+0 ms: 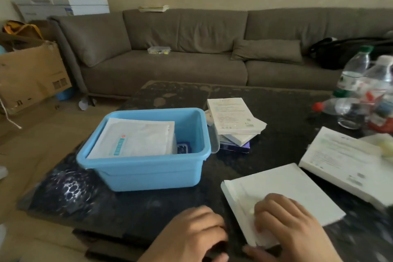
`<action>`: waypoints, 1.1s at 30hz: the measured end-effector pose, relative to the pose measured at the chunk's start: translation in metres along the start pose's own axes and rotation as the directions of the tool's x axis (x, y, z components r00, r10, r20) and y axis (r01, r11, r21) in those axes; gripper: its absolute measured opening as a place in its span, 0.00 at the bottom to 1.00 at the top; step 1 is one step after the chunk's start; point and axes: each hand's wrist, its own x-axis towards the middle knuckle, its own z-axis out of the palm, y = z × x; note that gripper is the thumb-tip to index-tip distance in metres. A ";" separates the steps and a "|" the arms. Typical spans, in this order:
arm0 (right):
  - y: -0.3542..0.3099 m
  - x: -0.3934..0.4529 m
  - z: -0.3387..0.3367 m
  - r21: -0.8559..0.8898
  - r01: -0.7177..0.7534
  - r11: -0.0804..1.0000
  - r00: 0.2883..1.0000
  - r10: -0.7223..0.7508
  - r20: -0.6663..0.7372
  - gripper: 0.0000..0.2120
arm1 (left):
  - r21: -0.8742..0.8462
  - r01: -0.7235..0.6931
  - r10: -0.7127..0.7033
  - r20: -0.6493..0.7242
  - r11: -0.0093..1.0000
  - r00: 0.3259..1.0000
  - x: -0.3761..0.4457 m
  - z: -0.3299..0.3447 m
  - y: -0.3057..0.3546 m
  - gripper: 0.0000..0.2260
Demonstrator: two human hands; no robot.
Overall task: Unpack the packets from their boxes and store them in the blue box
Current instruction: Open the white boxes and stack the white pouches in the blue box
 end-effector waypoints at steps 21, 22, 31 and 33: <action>-0.007 -0.015 -0.039 0.670 -0.170 0.723 0.574 0.625 -0.529 0.09 | 0.013 0.039 -0.030 -0.416 0.999 0.909 0.080 0.005 0.056 0.16; -0.006 -0.015 -0.039 0.681 -0.165 0.713 0.562 0.635 -0.529 0.08 | 0.040 0.070 -0.049 -0.384 0.997 0.922 0.083 0.004 0.059 0.18; -0.004 -0.018 -0.043 0.701 -0.166 0.693 0.533 0.661 -0.528 0.09 | 0.139 0.135 -0.095 -0.263 0.981 0.960 0.092 -0.007 0.076 0.12; -0.004 -0.019 -0.042 0.686 -0.176 0.705 0.534 0.654 -0.535 0.09 | 0.139 0.120 -0.074 -0.300 0.983 0.951 0.093 -0.007 0.077 0.09</action>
